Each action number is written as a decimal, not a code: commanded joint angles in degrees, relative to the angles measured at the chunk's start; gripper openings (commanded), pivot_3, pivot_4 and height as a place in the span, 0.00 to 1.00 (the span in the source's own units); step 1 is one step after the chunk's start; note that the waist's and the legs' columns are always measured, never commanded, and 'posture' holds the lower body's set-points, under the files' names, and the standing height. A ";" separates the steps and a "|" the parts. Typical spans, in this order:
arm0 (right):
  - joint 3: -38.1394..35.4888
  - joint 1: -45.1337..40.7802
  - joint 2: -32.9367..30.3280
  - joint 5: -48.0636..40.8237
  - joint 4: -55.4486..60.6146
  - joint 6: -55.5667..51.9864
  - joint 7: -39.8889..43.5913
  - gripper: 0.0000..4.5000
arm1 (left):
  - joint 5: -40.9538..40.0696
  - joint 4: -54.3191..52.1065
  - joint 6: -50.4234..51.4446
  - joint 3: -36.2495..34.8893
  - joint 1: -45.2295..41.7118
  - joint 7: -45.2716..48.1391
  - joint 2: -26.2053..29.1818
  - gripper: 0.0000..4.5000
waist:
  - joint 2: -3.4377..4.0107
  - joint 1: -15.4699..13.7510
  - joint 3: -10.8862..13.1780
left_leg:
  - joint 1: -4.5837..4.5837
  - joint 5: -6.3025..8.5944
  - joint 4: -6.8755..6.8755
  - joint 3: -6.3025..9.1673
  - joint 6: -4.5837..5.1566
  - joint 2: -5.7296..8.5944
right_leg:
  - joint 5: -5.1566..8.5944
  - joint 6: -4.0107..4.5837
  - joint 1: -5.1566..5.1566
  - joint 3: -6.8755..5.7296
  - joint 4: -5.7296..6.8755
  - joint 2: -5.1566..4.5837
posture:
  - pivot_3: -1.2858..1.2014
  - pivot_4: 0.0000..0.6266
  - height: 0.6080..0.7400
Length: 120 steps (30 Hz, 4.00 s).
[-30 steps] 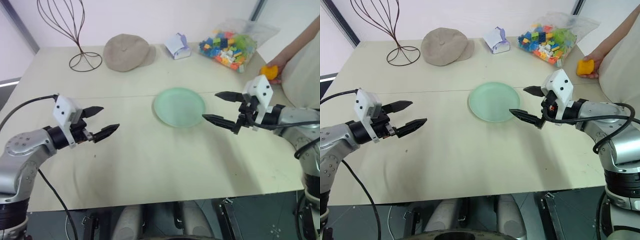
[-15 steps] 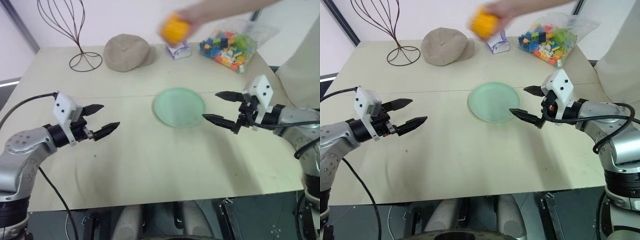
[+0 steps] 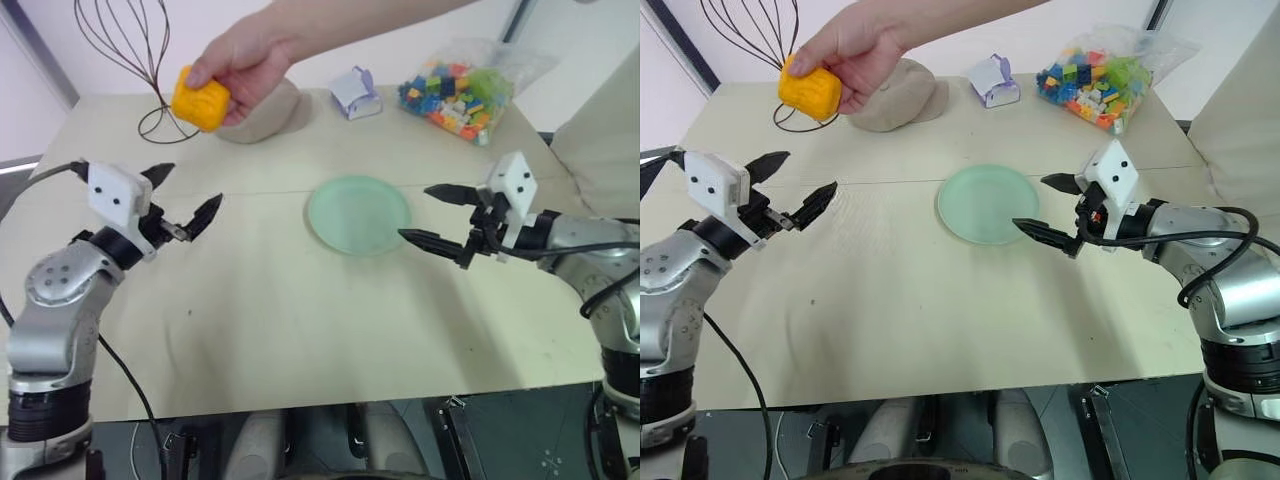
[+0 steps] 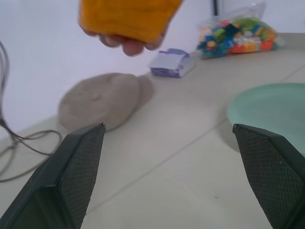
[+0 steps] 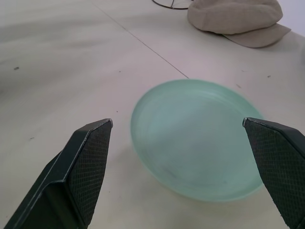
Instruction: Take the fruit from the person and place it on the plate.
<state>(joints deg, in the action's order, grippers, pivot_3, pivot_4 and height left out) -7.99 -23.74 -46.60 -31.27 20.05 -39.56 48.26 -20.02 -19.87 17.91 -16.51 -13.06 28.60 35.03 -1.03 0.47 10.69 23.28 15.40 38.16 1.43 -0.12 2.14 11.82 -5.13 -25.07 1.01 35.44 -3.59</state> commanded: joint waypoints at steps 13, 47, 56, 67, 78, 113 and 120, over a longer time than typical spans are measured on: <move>0.09 -2.70 -0.25 0.12 0.63 1.51 0.55 1.00 | 16.28 7.31 -22.19 5.65 -5.79 -4.49 -1.16 1.00 | 0.00 -0.04 0.00 | 0.00 0.00 0.01 -0.01 0.00 0.00 | -0.01 -0.01 0.01 -0.02 0.00 -0.01 | 0.52 0.24 1.00; -0.60 -2.55 -0.62 0.45 1.66 1.17 -0.09 1.00 | 23.20 26.09 -35.29 8.69 -18.03 -10.46 -4.02 1.00 | -0.01 -0.03 -0.01 | -0.01 0.00 0.04 -0.01 0.00 0.03 | -0.03 -0.05 0.00 -0.08 0.11 0.01 | 0.52 0.24 1.00; -0.88 -2.11 -0.84 0.45 1.92 1.30 -0.28 1.00 | 23.68 30.43 -37.77 9.64 -20.62 -10.82 -5.19 0.83 | -0.01 -0.03 -0.01 | -0.02 0.00 0.04 -0.01 0.00 0.03 | -0.03 -0.06 0.01 -0.08 0.12 0.01 | 0.52 0.24 1.00; -1.04 -1.68 -0.97 0.50 2.03 1.45 -0.28 1.00 | 23.09 29.50 -37.23 10.25 -21.18 -10.65 -5.72 0.48 | -0.02 -0.14 -0.01 | -0.01 0.00 0.05 -0.01 0.00 0.04 | -0.05 -0.07 0.01 -0.08 0.12 0.00 | 0.52 0.24 1.00; -0.52 -1.41 -0.48 0.81 1.92 2.10 -0.46 1.00 | 12.88 25.12 -26.58 12.90 -18.56 2.21 -6.19 0.48 | -0.02 -0.03 -0.01 | -0.02 0.00 0.06 0.00 0.00 0.04 | -0.05 -0.08 0.01 -0.08 0.15 0.01 | 0.52 0.24 1.00; -7.83 8.65 -0.13 -3.30 14.62 -3.70 -9.79 1.00 | 15.42 69.66 -26.02 22.84 -36.73 22.67 -24.01 0.48 | -0.04 -0.24 -0.01 | -0.03 -0.01 0.19 0.00 0.02 0.10 | -0.03 -0.08 0.01 -0.09 0.38 0.12 | 0.52 0.24 1.00; -8.97 9.93 -0.20 -3.95 16.21 -4.32 -11.15 1.00 | 16.29 72.45 -27.61 22.19 -38.22 22.50 -25.06 0.99 | -0.04 -1.11 -0.01 | -0.04 -0.01 0.24 -0.01 0.02 0.10 | -0.03 -0.08 0.01 -0.09 0.42 0.13 | 0.52 0.24 1.00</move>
<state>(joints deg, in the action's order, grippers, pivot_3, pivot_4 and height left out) -14.74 -13.86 -46.17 -34.53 34.09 -44.06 37.69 -3.81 52.51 -8.42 5.98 -49.84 51.03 10.38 -1.07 -0.63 10.68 23.24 15.39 38.40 1.42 -0.09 2.25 11.79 -5.22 -25.06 0.92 35.86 -3.46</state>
